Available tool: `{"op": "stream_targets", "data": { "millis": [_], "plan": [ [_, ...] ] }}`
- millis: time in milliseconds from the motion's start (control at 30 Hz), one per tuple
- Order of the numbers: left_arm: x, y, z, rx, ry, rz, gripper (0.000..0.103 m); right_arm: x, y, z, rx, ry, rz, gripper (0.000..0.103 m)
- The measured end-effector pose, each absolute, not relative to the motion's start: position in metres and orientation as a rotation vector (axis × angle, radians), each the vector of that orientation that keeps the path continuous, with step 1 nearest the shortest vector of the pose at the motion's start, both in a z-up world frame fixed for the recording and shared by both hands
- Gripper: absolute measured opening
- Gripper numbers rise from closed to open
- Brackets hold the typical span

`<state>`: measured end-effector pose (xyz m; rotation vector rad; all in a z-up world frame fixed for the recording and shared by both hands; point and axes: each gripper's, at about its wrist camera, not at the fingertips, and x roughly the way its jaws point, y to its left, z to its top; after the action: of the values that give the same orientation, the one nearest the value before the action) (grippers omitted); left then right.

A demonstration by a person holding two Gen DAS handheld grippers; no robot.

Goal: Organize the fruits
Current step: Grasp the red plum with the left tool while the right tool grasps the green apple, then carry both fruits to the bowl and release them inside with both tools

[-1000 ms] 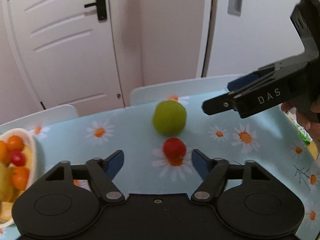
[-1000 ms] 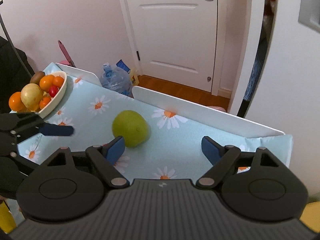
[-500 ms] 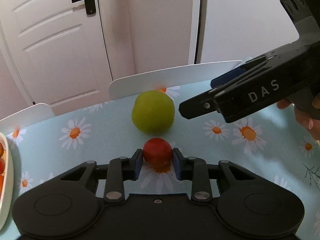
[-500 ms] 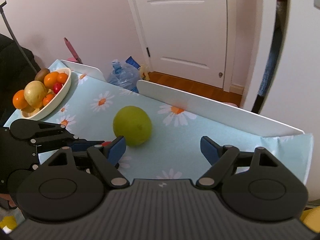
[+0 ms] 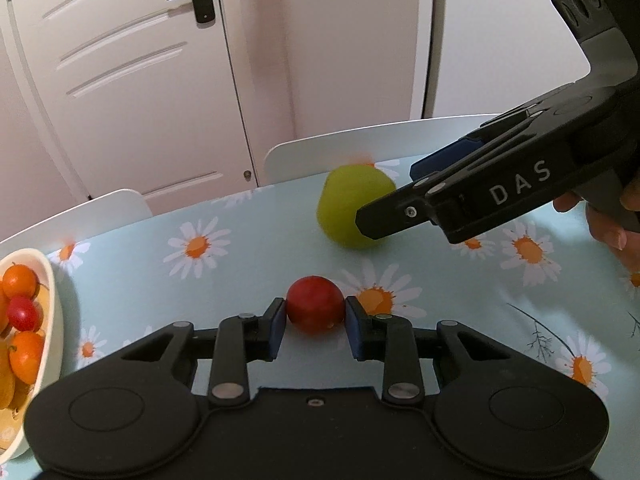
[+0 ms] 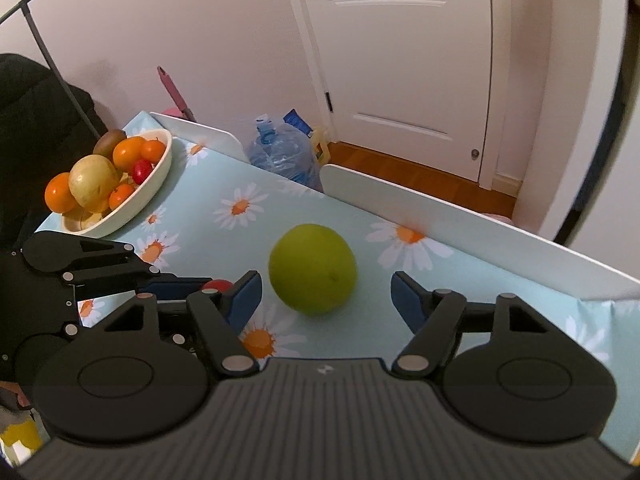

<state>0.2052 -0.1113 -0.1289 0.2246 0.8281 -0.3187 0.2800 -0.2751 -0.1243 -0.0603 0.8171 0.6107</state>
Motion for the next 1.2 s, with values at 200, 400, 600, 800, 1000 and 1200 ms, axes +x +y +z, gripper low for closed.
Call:
{"op": "stream_targets", "data": {
  "millis": [200, 400, 600, 800, 1000, 1200],
  "plan": [
    [0.204, -0.104, -0.128, 0.216, 0.833, -0.304, 0.035, 0.286, -0.262, -0.125, -0.086, 0.806, 0.62, 0.071],
    [0.201, -0.092, -0.12, 0.199, 0.821, -0.281, 0.035, 0.284, -0.255, -0.122, -0.107, 0.806, 0.605, 0.067],
    [0.19, -0.078, -0.099, 0.19, 0.794, -0.253, 0.035, 0.272, -0.249, -0.102, -0.085, 0.789, 0.612, 0.067],
    [0.178, -0.05, -0.07, 0.168, 0.756, -0.199, 0.035, 0.259, -0.229, -0.076, -0.075, 0.772, 0.624, 0.067],
    [0.171, -0.012, -0.043, 0.155, 0.724, -0.141, 0.035, 0.25, -0.193, -0.056, -0.076, 0.759, 0.645, 0.067],
    [0.173, 0.034, -0.025, 0.15, 0.709, -0.095, 0.035, 0.249, -0.146, -0.042, -0.077, 0.751, 0.669, 0.067]
  ]
}}
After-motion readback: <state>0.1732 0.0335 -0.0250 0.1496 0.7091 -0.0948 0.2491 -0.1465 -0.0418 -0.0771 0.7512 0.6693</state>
